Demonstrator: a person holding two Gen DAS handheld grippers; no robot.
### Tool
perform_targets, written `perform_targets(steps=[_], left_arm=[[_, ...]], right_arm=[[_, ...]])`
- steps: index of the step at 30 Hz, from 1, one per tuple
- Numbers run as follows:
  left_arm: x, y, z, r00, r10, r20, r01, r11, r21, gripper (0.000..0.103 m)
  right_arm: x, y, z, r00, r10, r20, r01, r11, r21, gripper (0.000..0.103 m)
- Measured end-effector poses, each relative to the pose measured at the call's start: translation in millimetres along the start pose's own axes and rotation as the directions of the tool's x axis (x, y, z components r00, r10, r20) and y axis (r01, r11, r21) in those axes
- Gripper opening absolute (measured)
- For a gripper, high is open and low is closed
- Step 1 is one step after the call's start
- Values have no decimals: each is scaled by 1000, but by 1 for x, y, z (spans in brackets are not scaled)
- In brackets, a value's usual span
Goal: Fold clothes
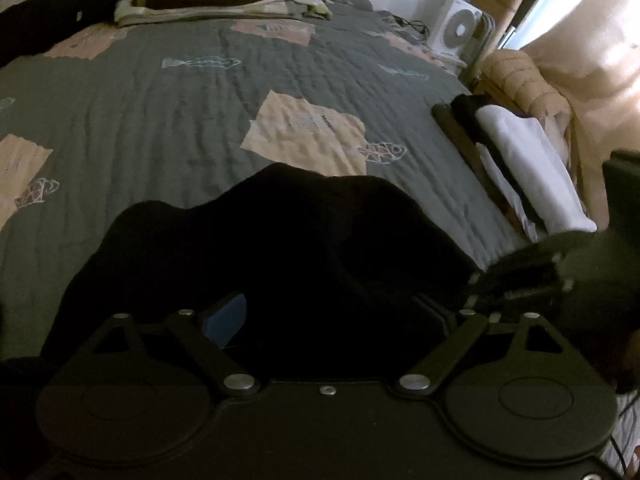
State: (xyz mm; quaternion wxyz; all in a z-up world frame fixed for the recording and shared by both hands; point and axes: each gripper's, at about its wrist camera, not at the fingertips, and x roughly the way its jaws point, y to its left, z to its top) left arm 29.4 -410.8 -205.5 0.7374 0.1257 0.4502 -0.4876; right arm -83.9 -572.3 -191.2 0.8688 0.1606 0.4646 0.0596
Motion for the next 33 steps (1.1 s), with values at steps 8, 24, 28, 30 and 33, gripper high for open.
perform_targets(steps=[8,24,28,30,33], left_arm=[[-3,7,0,1000,4,-5,-4,1000,-29,88],[24,-5,8,999,28,-38,-26,999,43,88],[46,-11,13,996,2,-94,3,998,58,89],[57,-14,14,993,-13,-116,20,998,59,89],[69,-20,10,993,27,-115,-14,994,108,87]], right_arm=[[45,-14,44,997,-25,-70,23,999,-27,57],[67,-23,-1,991,30,-133,-28,999,17,18],[55,-15,-11,994,41,-105,-41,999,3,17],[50,-13,-18,995,44,-92,-44,999,11,17],[45,-11,-24,997,42,-65,-40,999,24,17]])
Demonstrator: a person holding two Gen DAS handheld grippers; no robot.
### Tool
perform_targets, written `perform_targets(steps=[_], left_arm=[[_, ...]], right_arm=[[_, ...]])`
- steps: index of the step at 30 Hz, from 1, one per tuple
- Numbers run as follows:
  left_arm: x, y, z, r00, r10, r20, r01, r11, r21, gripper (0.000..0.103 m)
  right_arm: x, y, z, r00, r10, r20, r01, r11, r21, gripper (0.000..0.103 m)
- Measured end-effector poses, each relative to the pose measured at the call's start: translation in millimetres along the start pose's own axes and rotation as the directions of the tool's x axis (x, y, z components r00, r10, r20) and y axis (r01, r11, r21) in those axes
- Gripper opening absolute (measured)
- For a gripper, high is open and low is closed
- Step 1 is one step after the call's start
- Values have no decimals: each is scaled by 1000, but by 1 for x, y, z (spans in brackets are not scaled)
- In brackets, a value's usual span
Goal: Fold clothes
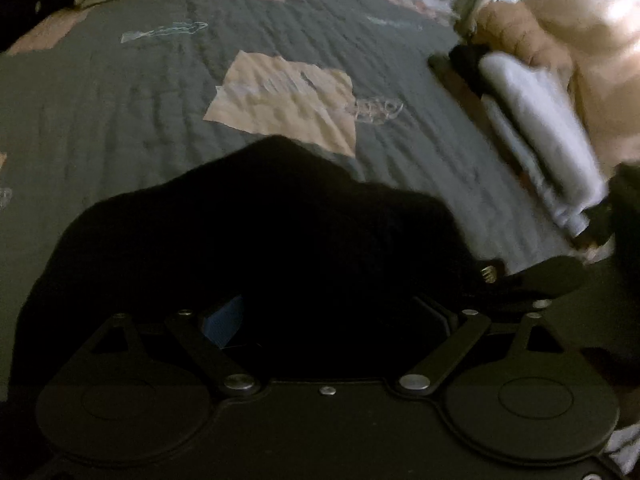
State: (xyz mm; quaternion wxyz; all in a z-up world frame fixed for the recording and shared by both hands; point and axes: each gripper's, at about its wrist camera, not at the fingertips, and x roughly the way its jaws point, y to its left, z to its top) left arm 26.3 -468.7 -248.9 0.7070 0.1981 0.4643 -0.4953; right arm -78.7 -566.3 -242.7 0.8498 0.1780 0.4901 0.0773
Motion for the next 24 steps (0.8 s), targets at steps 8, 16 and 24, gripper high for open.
perform_targets(steps=[8,16,24], left_arm=[[5,39,-5,992,-125,2,123,975,-187,20],[-9,78,-17,869,-488,84,476,778,-411,15],[-15,86,-24,802,-585,122,571,691,-444,15]], right_arm=[[-20,4,-13,997,19,75,-19,1000,1,17],[-47,5,-22,987,82,138,-84,996,14,17],[-100,-6,-3,965,-26,260,28,1000,-4,25]])
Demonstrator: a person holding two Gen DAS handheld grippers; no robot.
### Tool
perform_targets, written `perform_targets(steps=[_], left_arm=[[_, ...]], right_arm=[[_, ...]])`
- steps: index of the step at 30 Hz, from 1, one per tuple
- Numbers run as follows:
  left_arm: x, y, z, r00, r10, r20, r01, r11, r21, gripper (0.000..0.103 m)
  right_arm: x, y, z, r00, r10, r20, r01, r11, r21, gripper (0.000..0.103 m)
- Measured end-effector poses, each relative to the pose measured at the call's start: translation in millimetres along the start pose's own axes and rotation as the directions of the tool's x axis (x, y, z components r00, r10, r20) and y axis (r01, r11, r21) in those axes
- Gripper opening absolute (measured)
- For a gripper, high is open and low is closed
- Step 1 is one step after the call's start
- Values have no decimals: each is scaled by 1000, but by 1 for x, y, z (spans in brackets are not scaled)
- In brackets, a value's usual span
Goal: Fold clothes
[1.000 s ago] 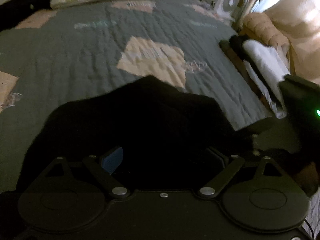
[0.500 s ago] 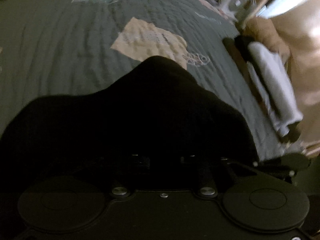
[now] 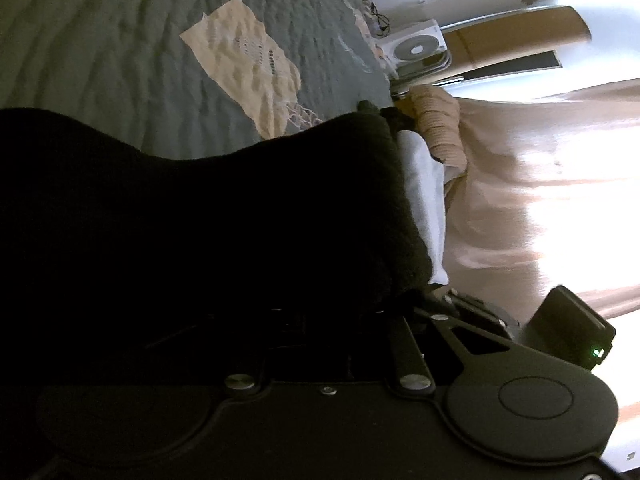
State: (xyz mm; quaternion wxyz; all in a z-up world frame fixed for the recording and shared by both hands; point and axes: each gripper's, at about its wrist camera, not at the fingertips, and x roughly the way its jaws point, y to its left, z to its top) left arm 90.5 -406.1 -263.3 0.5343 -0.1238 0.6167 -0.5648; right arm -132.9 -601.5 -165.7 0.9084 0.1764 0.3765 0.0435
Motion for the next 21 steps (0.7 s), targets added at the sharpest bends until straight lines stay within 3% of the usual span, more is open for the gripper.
perform_targets(steps=[4,10,13,17,19,21], left_arm=[[0,-8,-1,999,-20,-30,22,998,53,15],[1,-6,-7,996,-51,-67,57,994,91,15],[-1,1,-7,996,-67,-66,72,994,79,15],[-6,21,-7,997,-65,-43,66,998,16,15],[-9,30,-6,997,-77,-24,77,997,-19,15],[-11,33,-6,996,-93,-13,93,995,-29,15]], right_arm=[[19,7,9,998,-55,-9,54,994,-93,29],[51,-19,22,1000,1,-23,-1,1000,11,28],[74,-29,25,997,32,-77,-30,999,38,28],[98,-28,20,979,6,-202,-14,999,-40,28],[96,-21,19,968,11,-251,-31,997,-74,31],[85,-11,18,965,59,-255,-84,993,-85,45]])
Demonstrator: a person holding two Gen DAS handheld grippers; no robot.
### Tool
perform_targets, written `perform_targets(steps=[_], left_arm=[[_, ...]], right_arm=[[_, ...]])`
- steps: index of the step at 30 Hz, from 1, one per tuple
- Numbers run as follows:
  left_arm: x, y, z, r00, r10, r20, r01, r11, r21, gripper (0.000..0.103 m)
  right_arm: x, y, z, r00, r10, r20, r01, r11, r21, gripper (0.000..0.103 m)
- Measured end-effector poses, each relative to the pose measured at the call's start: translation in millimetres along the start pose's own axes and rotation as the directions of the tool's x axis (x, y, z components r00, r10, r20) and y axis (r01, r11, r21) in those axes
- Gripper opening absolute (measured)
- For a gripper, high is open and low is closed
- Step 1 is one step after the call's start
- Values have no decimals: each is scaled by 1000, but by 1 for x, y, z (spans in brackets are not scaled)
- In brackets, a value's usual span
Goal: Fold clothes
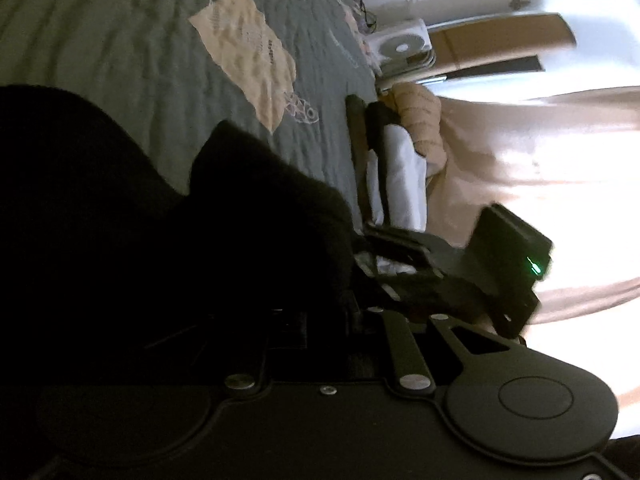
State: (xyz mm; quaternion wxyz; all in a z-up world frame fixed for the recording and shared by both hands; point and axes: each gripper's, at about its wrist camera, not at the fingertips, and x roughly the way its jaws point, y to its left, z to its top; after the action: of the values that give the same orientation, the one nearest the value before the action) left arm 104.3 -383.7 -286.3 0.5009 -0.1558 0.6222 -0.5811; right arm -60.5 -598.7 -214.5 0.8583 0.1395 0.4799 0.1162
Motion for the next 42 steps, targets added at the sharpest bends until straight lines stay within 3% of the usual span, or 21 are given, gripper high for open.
perform_targets(steps=[4,11,14,16,17,18,20,21,23,25,26,28,29,31,37,39,40,42], left_arm=[[2,-4,0,1000,-10,-3,10,1000,13,15],[-3,-5,-3,1000,3,-15,-2,999,39,15],[-7,-2,-5,1000,18,-19,-18,999,37,15],[-9,1,-4,999,30,-17,-30,999,25,15],[-10,3,-4,999,41,-14,-41,999,20,15],[-11,5,-4,999,50,-11,-50,999,14,15],[-12,7,-4,998,64,-8,-64,998,13,15],[-13,7,-4,997,72,-7,-72,997,16,15],[-14,6,-5,995,97,-6,-96,995,29,19],[-16,-4,-6,986,167,-2,-166,983,84,39],[-19,-10,-6,981,196,3,-195,975,109,43],[-26,-25,-6,961,277,14,-275,947,165,65],[-33,-33,-7,950,312,26,-311,931,189,67],[-47,-47,-10,946,319,57,-324,925,200,69],[-78,-88,-22,987,113,113,-132,976,176,68],[-74,-97,-26,995,39,89,-53,985,164,67],[-68,-100,-29,998,19,67,-30,986,162,68],[-46,-97,-32,998,59,26,-62,984,168,67]], right_arm=[[-12,21,-9,991,133,-32,-133,991,-26,56],[27,7,-17,976,206,-65,-202,977,63,93],[39,6,-20,967,244,-66,-239,968,80,95],[43,6,-23,961,271,-59,-265,960,92,91],[43,6,-25,956,288,-53,-282,954,97,79],[42,6,-26,950,307,-48,-302,948,100,55],[39,10,-27,945,324,-41,-318,942,112,29],[38,14,-28,948,314,-43,-308,945,111,25],[36,20,-31,954,296,-50,-289,950,115,21],[33,25,-32,961,271,-55,-264,958,109,18],[30,29,-34,964,261,-52,-255,962,101,17],[22,37,-37,967,250,-41,-246,965,88,16],[18,41,-39,968,249,-34,-245,966,84,16],[9,49,-44,970,242,-16,-240,967,80,16],[4,72,-54,985,175,-4,-174,983,57,16],[5,78,-55,988,153,-2,-153,987,45,16],[5,80,-56,990,143,-1,-143,989,37,16],[5,86,-57,993,122,2,-122,992,12,16]])
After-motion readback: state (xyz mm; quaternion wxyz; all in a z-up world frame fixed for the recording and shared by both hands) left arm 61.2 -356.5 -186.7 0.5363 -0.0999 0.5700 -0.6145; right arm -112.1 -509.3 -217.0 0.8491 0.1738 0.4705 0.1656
